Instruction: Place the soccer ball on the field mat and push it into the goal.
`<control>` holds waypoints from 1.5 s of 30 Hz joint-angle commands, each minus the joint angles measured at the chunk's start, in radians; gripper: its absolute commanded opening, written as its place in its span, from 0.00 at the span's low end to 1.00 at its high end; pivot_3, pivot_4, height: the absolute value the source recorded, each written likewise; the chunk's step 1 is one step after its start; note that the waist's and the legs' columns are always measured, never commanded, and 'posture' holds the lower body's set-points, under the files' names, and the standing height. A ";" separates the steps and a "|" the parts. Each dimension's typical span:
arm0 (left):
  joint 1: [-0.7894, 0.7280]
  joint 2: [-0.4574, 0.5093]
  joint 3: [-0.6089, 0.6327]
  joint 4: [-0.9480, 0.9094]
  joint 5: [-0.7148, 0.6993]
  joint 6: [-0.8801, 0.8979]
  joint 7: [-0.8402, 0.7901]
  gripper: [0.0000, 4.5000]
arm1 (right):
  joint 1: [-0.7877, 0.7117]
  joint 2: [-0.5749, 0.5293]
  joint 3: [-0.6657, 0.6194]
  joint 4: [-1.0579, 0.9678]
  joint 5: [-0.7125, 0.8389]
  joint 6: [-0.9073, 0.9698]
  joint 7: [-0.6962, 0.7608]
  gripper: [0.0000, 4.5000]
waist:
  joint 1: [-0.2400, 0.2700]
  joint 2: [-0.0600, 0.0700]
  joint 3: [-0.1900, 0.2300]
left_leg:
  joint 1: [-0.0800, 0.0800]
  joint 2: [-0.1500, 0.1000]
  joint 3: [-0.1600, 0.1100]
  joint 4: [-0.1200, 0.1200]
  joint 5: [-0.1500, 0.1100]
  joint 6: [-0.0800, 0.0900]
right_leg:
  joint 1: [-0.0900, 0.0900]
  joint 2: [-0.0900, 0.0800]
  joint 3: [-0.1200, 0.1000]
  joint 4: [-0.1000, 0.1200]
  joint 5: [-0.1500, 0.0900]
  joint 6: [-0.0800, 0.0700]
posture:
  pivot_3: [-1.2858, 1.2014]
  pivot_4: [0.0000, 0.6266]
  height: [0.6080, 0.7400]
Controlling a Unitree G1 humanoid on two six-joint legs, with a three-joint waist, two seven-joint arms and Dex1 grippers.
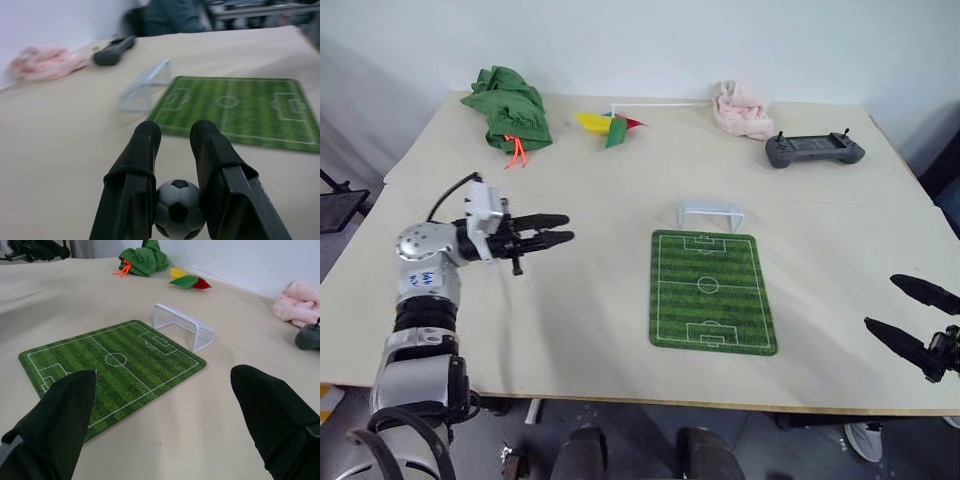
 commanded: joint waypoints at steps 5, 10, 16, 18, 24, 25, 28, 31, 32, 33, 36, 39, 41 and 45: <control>0.100 -0.137 -0.168 -0.321 0.026 0.101 0.106 0.19 | 0.040 -0.005 -0.026 -0.072 0.037 0.021 0.012 1.00 | -0.004 0.000 0.000 | 0.000 0.000 0.000 0.000 0.000 0.000 | 0.000 0.000 0.001 0.000 0.000 0.000 | 0.52 0.24 1.00; 0.213 -0.202 -0.251 -0.523 0.052 0.208 0.248 0.19 | 0.087 -0.012 -0.049 -0.098 0.051 0.039 0.009 1.00 | -0.005 0.001 0.000 | 0.001 0.000 0.000 0.000 0.000 0.000 | 0.000 0.000 0.001 0.000 0.000 0.000 | 0.52 0.24 1.00; 0.304 -0.335 -0.368 -0.650 0.122 0.312 0.462 0.19 | 0.118 -0.016 -0.059 -0.124 0.089 0.067 0.046 1.00 | 0.001 0.001 0.000 | 0.000 0.000 0.000 0.003 -0.003 0.006 | 0.002 0.000 0.002 -0.002 0.000 0.000 | 0.52 0.24 1.00; 0.322 -0.356 -0.402 -0.674 0.144 0.330 0.505 0.19 | 0.127 -0.019 -0.062 -0.133 0.100 0.078 0.060 1.00 | 0.001 0.001 -0.001 | 0.000 0.000 0.000 0.003 -0.003 0.006 | 0.002 0.000 0.002 -0.002 0.000 0.000 | 0.52 0.24 1.00; 0.342 -0.413 -0.502 -0.632 0.245 0.304 0.623 0.19 | 0.152 -0.024 -0.069 -0.142 0.098 0.095 0.062 1.00 | 0.000 0.004 -0.002 | 0.000 -0.001 0.000 0.003 -0.003 0.006 | 0.002 0.000 0.003 -0.004 0.000 0.000 | 0.52 0.24 1.00; 0.339 -0.423 -0.512 -0.621 0.260 0.295 0.642 0.19 | 0.155 -0.023 -0.071 -0.144 0.098 0.097 0.060 1.00 | 0.000 0.003 -0.002 | 0.000 -0.001 0.000 0.003 -0.003 0.006 | 0.002 0.000 0.003 -0.004 0.000 0.000 | 0.52 0.24 1.00; 0.334 -0.446 -0.545 -0.588 0.302 0.267 0.687 0.19 | 0.163 -0.020 -0.075 -0.150 0.094 0.101 0.054 1.00 | 0.001 0.004 -0.002 | 0.000 -0.001 0.000 0.003 -0.003 0.006 | 0.002 0.000 0.003 -0.004 0.000 0.000 | 0.52 0.24 1.00; 0.337 -0.456 -0.566 -0.566 0.326 0.239 0.709 0.19 | 0.170 -0.017 -0.077 -0.159 0.093 0.104 0.049 1.00 | 0.001 0.004 -0.002 | 0.000 -0.001 0.000 0.003 -0.004 0.006 | 0.002 0.000 0.003 -0.005 0.000 -0.001 | 0.52 0.24 1.00; 0.341 -0.458 -0.568 -0.562 0.325 0.234 0.710 0.19 | 0.172 -0.016 -0.079 -0.163 0.094 0.105 0.047 1.00 | 0.001 0.004 -0.002 | 0.000 -0.001 0.000 0.003 -0.004 0.006 | 0.002 0.000 0.003 -0.005 0.000 -0.001 | 0.52 0.24 1.00; 0.343 -0.459 -0.570 -0.559 0.323 0.230 0.711 0.19 | 0.173 -0.015 -0.081 -0.165 0.095 0.106 0.045 1.00 | 0.000 0.004 -0.002 | 0.000 -0.001 0.000 0.003 -0.004 0.006 | 0.002 0.000 0.003 -0.005 0.000 -0.001 | 0.52 0.24 1.00; 0.362 -0.451 -0.582 -0.576 0.310 0.217 0.687 0.19 | 0.188 -0.013 -0.087 -0.173 0.092 0.109 0.042 1.00 | 0.000 0.004 -0.002 | 0.000 -0.001 0.000 0.003 -0.004 0.006 | 0.002 0.000 0.003 -0.006 0.000 -0.001 | 0.52 0.24 1.00; 0.379 -0.437 -0.590 -0.580 0.308 0.196 0.664 0.19 | 0.202 -0.011 -0.094 -0.181 0.092 0.110 0.036 1.00 | 0.001 0.005 -0.003 | 0.000 -0.001 0.000 0.002 -0.004 0.006 | 0.002 0.000 0.003 -0.006 0.000 -0.001 | 0.52 0.24 1.00; 0.391 -0.430 -0.594 -0.581 0.305 0.188 0.655 0.19 | 0.213 -0.010 -0.099 -0.187 0.094 0.110 0.034 1.00 | 0.001 0.005 -0.003 | 0.000 -0.001 0.000 0.003 -0.004 0.006 | 0.002 0.000 0.003 -0.006 0.000 -0.001 | 0.52 0.24 1.00; 0.390 -0.442 -0.602 -0.540 0.314 0.145 0.659 0.19 | 0.226 -0.010 -0.105 -0.192 0.094 0.111 0.028 1.00 | 0.001 0.005 -0.003 | 0.000 -0.001 0.000 0.003 -0.004 0.007 | 0.002 0.000 0.003 -0.006 0.000 -0.001 | 0.52 0.24 1.00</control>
